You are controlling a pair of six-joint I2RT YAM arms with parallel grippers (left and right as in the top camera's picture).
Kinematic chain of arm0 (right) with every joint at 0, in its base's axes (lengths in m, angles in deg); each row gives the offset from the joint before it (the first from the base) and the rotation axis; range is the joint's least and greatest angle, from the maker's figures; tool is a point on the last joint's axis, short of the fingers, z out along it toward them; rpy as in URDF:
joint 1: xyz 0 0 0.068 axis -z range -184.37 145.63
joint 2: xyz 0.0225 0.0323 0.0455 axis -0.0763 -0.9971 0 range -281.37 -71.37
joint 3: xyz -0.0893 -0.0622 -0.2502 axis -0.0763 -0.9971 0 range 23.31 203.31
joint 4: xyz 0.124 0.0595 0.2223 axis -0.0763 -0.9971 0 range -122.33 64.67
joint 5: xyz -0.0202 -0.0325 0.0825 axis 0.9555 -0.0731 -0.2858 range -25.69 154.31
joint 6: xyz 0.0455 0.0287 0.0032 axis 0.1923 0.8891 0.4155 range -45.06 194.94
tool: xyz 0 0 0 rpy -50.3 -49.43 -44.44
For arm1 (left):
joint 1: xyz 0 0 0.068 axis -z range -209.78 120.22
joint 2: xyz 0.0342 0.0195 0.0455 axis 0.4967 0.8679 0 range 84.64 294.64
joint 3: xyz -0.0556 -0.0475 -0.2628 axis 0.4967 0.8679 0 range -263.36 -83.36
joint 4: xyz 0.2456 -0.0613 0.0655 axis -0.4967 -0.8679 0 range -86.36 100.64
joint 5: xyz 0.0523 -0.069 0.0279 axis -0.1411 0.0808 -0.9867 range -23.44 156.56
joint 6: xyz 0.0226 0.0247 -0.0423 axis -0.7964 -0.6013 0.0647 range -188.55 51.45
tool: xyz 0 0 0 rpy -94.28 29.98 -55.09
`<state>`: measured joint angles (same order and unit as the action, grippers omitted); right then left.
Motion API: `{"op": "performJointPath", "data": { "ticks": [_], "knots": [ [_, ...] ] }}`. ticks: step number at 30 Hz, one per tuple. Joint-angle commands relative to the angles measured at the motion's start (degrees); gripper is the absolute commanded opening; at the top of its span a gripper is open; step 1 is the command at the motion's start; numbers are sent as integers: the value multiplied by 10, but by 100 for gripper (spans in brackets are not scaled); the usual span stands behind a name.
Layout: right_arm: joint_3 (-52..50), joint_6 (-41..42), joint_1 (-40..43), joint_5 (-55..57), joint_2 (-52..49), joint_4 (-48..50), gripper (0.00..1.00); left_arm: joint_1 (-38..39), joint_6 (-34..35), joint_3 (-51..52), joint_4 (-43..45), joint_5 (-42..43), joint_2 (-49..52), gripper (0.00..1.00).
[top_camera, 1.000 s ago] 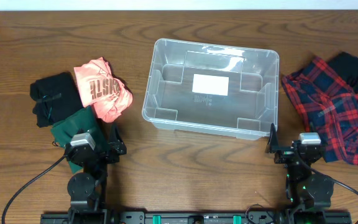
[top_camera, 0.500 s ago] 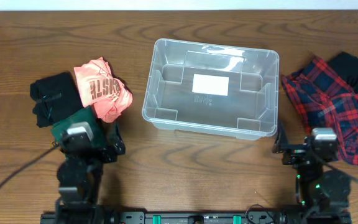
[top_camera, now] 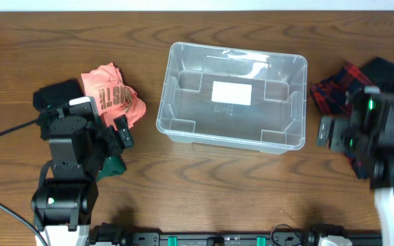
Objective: Pack container
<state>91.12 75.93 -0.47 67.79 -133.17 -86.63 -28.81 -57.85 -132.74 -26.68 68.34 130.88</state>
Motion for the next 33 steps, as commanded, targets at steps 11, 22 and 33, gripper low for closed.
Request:
{"op": "performJointPath", "data": {
  "ticks": [11, 22, 33],
  "knots": [
    [86, -76, 65, 186, -236, -60, 99, 2, 5, -15, 2, 6, 5, 98],
    [63, -66, 62, 240, -435, -28, 99, 2, 5, -15, 5, 6, 5, 98],
    [18, -30, 62, 310, -520, 110, 99, 2, 5, -15, 5, 6, 5, 98]
  ]
}}
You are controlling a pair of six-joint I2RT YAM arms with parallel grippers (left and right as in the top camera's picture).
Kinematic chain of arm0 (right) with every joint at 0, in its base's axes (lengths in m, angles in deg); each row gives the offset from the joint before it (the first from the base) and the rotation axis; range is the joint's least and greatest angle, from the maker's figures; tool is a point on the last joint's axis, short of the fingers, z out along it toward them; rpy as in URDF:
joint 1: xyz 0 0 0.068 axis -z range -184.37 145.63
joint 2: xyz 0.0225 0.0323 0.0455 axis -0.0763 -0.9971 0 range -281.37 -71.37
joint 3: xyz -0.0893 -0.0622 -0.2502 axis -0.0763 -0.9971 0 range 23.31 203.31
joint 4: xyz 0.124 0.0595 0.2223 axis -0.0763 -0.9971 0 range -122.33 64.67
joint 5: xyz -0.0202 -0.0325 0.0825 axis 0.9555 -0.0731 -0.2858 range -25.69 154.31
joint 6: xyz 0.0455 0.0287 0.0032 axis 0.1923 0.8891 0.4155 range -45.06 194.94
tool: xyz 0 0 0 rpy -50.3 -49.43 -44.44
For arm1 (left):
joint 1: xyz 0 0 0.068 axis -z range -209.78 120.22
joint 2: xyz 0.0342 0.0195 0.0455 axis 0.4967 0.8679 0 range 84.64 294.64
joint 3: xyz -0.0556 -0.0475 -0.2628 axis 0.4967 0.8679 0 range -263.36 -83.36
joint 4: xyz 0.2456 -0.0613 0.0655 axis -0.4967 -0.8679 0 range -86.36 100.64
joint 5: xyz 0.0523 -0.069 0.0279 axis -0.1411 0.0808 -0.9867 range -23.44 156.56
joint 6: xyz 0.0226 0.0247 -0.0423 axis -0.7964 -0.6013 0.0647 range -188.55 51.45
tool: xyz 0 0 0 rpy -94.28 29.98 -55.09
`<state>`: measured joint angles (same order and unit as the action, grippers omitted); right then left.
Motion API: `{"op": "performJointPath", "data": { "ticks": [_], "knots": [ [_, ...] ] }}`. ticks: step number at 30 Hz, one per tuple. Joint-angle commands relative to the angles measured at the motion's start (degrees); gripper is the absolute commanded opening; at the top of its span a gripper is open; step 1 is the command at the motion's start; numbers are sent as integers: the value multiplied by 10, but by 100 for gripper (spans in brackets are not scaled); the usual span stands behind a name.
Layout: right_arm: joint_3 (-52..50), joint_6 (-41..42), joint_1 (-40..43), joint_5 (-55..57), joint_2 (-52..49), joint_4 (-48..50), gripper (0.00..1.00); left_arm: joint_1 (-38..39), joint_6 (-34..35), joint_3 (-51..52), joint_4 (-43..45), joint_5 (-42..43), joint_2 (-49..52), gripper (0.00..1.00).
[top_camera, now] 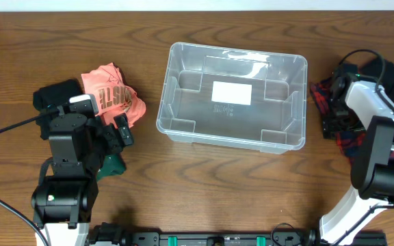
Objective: Pack container
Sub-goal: 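Reach the right gripper to the plaid shirt and grasp it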
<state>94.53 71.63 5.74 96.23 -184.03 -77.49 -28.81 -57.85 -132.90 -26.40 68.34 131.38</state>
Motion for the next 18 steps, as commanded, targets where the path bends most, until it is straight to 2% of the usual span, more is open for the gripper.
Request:
{"op": "performJointPath", "data": {
  "ticks": [1, 3, 5, 6, 9, 11, 18],
  "knots": [
    [-25, 14, 0, 25, -13, 35, 99, 2, 5, -14, 2, 6, 0, 98],
    [-40, 16, 0, 21, -13, 62, 92, 2, 5, -14, 2, 6, 0, 98],
    [-55, 30, 0, 19, -13, 81, 74, 2, 5, -14, 2, 6, 0, 98],
    [-58, 37, 0, 19, -13, 86, 63, 2, 5, -14, 2, 6, 0, 98],
    [-63, 56, 0, 20, -13, 93, 20, 2, 5, -14, 2, 6, 0, 98],
    [-62, 68, -1, 21, -12, 94, 1, 2, 5, -14, 2, 6, 0, 98],
    [-44, 73, -20, 27, 47, 92, 1, 2, 5, -14, 2, 6, 0, 98]
  ]
}}
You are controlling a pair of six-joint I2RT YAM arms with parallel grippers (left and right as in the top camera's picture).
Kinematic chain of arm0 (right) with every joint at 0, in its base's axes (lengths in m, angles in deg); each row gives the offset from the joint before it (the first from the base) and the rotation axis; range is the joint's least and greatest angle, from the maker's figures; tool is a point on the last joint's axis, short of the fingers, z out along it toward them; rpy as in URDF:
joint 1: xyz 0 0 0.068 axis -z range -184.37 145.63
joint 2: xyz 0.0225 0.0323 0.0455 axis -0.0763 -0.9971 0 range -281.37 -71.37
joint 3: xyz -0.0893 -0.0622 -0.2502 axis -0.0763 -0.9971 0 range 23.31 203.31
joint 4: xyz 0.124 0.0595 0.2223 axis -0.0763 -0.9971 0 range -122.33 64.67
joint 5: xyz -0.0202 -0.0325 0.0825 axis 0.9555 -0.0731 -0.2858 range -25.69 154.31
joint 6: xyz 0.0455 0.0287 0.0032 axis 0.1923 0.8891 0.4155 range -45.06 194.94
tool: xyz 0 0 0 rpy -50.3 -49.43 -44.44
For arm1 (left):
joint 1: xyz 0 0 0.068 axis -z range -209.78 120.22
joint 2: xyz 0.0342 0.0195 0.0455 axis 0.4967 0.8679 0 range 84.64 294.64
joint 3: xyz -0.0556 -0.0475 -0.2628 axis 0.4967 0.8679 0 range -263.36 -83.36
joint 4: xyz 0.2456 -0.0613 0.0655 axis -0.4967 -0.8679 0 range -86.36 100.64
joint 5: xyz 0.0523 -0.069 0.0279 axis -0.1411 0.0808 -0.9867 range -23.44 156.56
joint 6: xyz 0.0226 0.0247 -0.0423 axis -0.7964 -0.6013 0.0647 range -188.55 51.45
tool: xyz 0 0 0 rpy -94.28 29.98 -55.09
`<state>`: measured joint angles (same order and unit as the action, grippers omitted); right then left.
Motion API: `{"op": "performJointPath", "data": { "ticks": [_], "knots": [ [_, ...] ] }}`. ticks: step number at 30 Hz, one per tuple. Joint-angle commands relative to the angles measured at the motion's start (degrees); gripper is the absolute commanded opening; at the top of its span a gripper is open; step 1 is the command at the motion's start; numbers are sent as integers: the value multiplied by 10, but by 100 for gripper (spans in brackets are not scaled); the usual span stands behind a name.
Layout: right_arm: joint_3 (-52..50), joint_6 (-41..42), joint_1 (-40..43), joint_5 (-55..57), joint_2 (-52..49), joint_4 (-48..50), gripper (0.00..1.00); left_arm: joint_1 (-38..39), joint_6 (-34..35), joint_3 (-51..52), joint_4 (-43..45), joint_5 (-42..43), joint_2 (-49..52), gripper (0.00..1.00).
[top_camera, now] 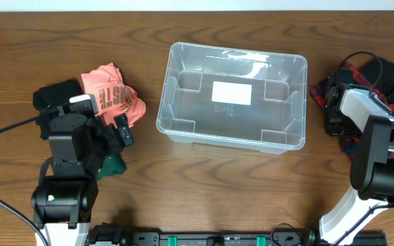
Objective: Pack container
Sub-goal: 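Reach the right gripper to the plaid shirt and grasp it, then carry the plaid shirt into the bin and release it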
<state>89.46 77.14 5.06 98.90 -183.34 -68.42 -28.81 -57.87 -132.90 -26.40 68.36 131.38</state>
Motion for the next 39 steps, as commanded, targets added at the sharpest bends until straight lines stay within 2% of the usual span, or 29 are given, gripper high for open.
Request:
{"op": "performJointPath", "data": {
  "ticks": [1, 8, 12, 18, 21, 26, 31, 39],
  "knots": [
    [12, 12, -17, 1, 59, 2, 1, 2, 5, -14, 2, 6, 0, 98],
    [50, -46, -43, 1, 239, 0, 1, 2, 5, -14, 2, 6, 0, 98],
    [65, -109, -73, -7, 332, 6, 1, 2, 5, -14, 2, 6, 0, 98],
    [67, -247, -175, -147, 407, 19, 1, 2, 5, -14, 2, 6, 0, 98],
    [66, -265, -250, -186, 407, 26, 1, 2, 5, -14, 2, 6, 0, 98],
    [66, -248, -369, -168, 363, 64, 1, 2, 5, -14, 1, 6, 0, 98],
    [66, -174, -411, -158, 292, 62, 1, 2, 5, -14, -1, 6, 0, 98],
    [65, -73, -423, -142, 183, -1, 1, 2, 5, -14, -2, 5, 0, 98]
  ]
}}
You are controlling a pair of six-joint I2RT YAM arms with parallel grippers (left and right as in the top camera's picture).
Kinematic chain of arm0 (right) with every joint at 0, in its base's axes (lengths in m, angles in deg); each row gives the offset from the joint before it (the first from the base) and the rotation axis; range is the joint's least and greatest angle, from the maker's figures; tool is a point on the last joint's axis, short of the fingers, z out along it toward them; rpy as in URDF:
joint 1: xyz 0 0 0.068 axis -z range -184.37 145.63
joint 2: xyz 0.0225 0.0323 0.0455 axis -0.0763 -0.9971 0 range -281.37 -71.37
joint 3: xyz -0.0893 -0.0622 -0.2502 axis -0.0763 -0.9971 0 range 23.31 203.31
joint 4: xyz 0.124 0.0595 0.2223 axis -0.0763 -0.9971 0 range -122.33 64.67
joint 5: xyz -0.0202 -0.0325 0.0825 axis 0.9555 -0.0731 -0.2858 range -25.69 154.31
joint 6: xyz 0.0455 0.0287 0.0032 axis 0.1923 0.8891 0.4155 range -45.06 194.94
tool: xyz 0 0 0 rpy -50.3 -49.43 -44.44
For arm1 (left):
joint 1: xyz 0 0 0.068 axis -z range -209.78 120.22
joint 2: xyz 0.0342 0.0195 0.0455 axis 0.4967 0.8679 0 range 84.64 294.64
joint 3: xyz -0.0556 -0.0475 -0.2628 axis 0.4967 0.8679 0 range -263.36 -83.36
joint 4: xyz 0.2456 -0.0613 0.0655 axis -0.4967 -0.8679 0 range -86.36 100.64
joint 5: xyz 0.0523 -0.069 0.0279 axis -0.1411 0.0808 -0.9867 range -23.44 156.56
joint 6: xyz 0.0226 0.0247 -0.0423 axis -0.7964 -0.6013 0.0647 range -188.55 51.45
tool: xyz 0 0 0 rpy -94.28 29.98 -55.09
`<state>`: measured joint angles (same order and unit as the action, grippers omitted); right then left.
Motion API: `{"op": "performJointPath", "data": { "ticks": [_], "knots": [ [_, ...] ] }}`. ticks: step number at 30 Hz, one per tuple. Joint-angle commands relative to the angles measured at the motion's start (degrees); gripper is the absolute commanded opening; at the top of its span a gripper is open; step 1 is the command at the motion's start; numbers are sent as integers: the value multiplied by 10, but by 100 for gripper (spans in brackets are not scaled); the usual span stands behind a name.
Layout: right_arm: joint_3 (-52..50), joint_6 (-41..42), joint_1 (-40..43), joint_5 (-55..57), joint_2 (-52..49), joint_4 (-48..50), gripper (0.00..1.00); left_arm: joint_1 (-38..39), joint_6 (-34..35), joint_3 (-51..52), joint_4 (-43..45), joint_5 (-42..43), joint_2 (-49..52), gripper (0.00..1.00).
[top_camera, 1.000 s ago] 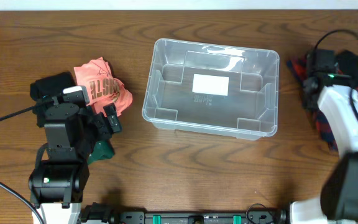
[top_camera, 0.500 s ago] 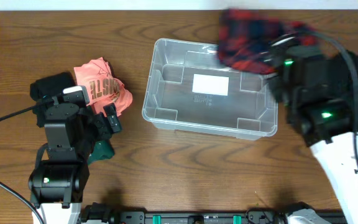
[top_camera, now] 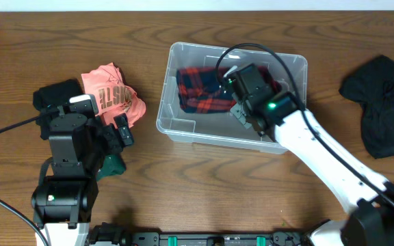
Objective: Pack container
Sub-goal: 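Carry the plaid shirt into the bin and release it, then move the right gripper back to the black garment and grasp it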
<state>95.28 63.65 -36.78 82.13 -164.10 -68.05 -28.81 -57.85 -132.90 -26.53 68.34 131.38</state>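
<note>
The clear plastic container point(top_camera: 164, 117) stands at the middle of the table. A red and navy plaid cloth point(top_camera: 197, 92) lies inside it, spread toward the left wall. My right gripper point(top_camera: 230, 80) reaches down into the container and the cloth gathers up to it, so it looks shut on the cloth; the wrist hides its fingertips. At the table's left side my left gripper point(top_camera: 122, 131) stands open just above a dark green cloth point(top_camera: 112, 166), holding nothing.
An orange printed shirt point(top_camera: 113, 96) and a black cloth point(top_camera: 55, 94) lie left of the container, close to the left arm. Another black garment point(top_camera: 383, 102) lies at the far right. The right arm stretches from the front right corner across the table.
My right gripper was at the plaid cloth on the table's right side. It is now over the container with that cloth inside it. The black garment at the right lies uncovered. The left arm is unchanged.
The right arm first stood folded at the front right beside the plaid and black pile. Then its gripper was down on the plaid cloth, and stayed there a moment later. Now the plaid cloth is in the container. The left arm has kept still throughout.
</note>
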Motion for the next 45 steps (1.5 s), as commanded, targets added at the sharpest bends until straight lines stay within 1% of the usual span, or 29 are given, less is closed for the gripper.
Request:
{"op": "performJointPath", "data": {
  "ticks": [1, 4, 7, 8, 9, 10, 14, 16, 21, 22, 23, 24, 25, 27, 28, 30, 31, 33, 37, 41, 45],
  "knots": [
    [7, 66, -5, 30, -15, -16, 1, 2, 5, -14, -1, 6, 0, 98],
    [7, 63, -5, 27, -18, -46, 1, 2, 5, -14, -1, 6, 0, 98],
    [7, 18, -5, 12, -18, -80, 1, 2, 5, -14, -1, 6, 0, 98],
    [7, 11, -5, 15, -18, -84, 12, 2, 5, -14, -1, 6, 0, 98],
    [7, 10, -4, 21, -18, -84, 45, 2, 5, -14, -1, 6, 0, 98],
    [7, 9, -2, 26, -18, -78, 58, 2, 5, -14, -1, 6, 0, 98],
    [10, 9, -2, 61, -16, -34, 61, 2, 5, -14, -1, 6, 0, 98],
    [24, 20, -8, 80, -10, -27, 57, 2, 5, -14, -1, 6, 0, 98],
    [63, 141, -5, 184, 44, -27, 56, 2, 5, -14, -1, 6, 0, 98],
    [64, 163, 2, 197, 62, -27, 48, 2, 5, -14, -1, 6, 0, 98],
    [64, 182, 14, 196, 80, -27, 37, 2, 5, -14, -1, 6, 0, 98],
    [64, 195, 25, 190, 91, -29, 24, 2, 5, -14, -1, 6, 0, 98],
    [64, 201, 43, 177, 102, -30, 13, 2, 5, -14, -1, 6, 0, 98],
    [64, 211, 88, 148, 108, -41, 4, 2, 5, -14, -1, 6, 0, 98],
    [64, 236, 111, 147, 108, -57, 1, 2, 5, -14, -1, 6, 0, 98],
    [63, 299, 150, 149, 106, -94, 1, 2, 5, -14, -1, 6, 0, 98],
    [61, 347, 180, 148, 106, -119, 1, 2, 5, -14, -1, 6, 0, 98],
    [57, 391, 223, 131, 105, -145, 1, 2, 5, -14, -1, 6, 0, 98],
    [49, 357, 287, 59, 94, -152, 1, 2, 5, -14, -1, 6, 0, 98],
    [35, 350, 330, 47, 68, -148, 1, 2, 5, -14, -1, 6, 0, 98],
    [33, 273, 346, -12, 21, -100, 1, 2, 5, -14, -1, 6, 0, 98]
  ]
}}
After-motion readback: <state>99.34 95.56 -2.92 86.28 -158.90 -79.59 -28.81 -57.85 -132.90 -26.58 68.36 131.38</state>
